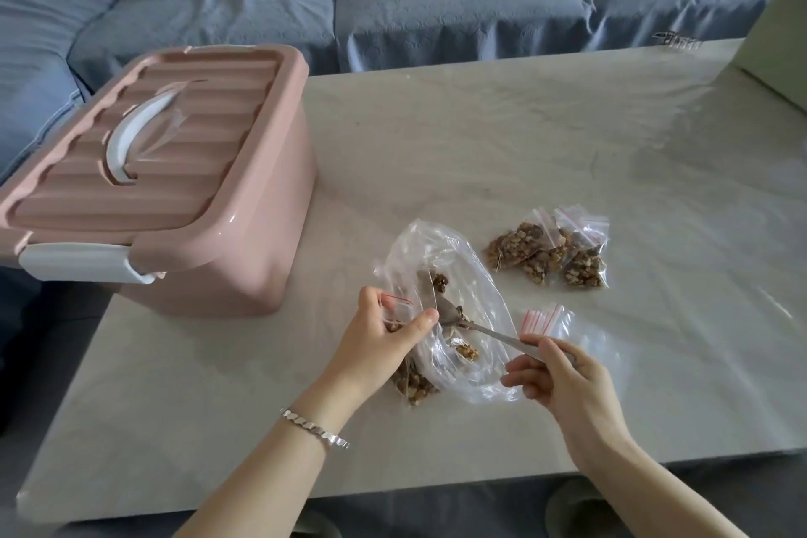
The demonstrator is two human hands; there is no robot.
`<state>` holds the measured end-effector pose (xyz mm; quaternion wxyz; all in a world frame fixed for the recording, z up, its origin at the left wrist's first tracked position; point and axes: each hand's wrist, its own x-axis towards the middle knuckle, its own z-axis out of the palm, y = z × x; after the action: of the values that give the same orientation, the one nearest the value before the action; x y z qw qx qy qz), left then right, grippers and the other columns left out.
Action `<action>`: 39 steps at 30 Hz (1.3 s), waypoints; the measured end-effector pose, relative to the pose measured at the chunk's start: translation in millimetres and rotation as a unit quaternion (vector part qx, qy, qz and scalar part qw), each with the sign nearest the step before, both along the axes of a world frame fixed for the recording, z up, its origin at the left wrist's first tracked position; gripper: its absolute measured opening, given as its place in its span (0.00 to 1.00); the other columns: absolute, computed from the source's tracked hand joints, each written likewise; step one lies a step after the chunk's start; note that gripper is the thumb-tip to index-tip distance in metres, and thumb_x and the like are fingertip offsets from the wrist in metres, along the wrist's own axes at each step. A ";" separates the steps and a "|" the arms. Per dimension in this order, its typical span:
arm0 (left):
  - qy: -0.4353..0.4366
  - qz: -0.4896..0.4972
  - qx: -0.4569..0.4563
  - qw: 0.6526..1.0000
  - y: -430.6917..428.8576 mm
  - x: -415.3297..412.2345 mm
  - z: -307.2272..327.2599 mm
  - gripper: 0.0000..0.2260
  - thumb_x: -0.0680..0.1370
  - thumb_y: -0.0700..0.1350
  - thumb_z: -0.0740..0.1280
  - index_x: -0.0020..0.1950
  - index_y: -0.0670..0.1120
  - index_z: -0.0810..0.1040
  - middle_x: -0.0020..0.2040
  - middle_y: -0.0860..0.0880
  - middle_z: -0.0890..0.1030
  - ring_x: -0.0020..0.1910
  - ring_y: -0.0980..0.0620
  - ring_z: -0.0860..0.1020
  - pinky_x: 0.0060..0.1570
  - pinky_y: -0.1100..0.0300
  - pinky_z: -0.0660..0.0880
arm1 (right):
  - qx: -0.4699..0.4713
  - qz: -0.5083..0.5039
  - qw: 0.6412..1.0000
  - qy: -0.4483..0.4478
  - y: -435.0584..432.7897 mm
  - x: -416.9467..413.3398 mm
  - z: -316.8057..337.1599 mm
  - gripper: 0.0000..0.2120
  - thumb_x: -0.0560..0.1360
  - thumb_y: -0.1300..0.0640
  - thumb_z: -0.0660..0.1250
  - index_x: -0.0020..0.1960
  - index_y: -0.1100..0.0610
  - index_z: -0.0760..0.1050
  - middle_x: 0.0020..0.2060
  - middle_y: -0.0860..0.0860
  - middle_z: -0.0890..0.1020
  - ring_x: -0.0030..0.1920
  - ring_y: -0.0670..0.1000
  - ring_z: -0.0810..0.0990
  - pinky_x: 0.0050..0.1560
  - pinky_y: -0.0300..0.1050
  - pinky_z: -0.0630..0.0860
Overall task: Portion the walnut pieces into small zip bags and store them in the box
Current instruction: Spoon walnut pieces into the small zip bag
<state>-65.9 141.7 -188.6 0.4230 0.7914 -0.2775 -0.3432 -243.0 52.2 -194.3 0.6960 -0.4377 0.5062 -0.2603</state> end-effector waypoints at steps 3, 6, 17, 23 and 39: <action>-0.016 0.015 -0.003 1.000 4.2 2.1 -0.4 0.15 0.71 0.56 0.70 0.46 0.53 0.65 0.46 0.58 0.73 0.46 0.64 0.73 0.39 0.74 0.67 | 0.045 -0.016 0.999 -0.024 -7.1 -5.1 3.9 0.11 0.80 0.63 0.55 0.46 0.64 0.75 0.27 0.57 0.81 0.26 0.50 0.80 0.25 0.35 0.73; -0.090 0.034 -0.016 0.995 10.9 4.7 6.3 0.19 0.70 0.55 0.71 0.49 0.49 0.64 0.47 0.57 0.74 0.46 0.59 0.75 0.37 0.76 0.67 | 0.031 -0.011 0.999 -0.024 -15.5 -11.1 10.9 0.12 0.80 0.62 0.55 0.46 0.64 0.76 0.27 0.57 0.81 0.26 0.50 0.80 0.24 0.35 0.73; -0.269 -0.026 0.001 0.963 3.4 -9.9 34.9 0.22 0.67 0.61 0.68 0.49 0.49 0.64 0.48 0.54 0.71 0.46 0.52 0.76 0.39 0.61 0.70 | -0.144 0.036 0.989 0.008 -45.7 -31.4 90.0 0.09 0.76 0.59 0.61 0.43 0.63 0.77 0.25 0.58 0.79 0.21 0.51 0.76 0.20 0.32 0.65; -0.444 -0.003 -0.062 0.894 -0.2 -14.1 31.9 0.25 0.66 0.63 0.60 0.48 0.42 0.68 0.52 0.43 0.73 0.51 0.44 0.73 0.44 0.63 0.67 | -0.215 0.091 0.972 0.015 -54.1 -19.5 128.2 0.14 0.79 0.63 0.55 0.40 0.62 0.76 0.22 0.58 0.78 0.18 0.51 0.75 0.18 0.30 0.62; -0.151 0.003 -0.085 0.985 -8.7 -17.8 34.2 0.18 0.69 0.58 0.70 0.45 0.53 0.63 0.43 0.54 0.78 0.43 0.57 0.78 0.46 0.56 0.76 | -0.586 0.258 0.760 0.113 -22.9 -6.9 151.0 0.13 0.77 0.48 0.54 0.46 0.47 0.77 0.33 0.41 0.80 0.29 0.38 0.80 0.28 0.34 0.73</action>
<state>-83.6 133.0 -154.4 0.4431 0.7961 -0.3637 -0.1939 -249.9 29.3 -43.3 0.2823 -0.9003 0.1985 -0.2653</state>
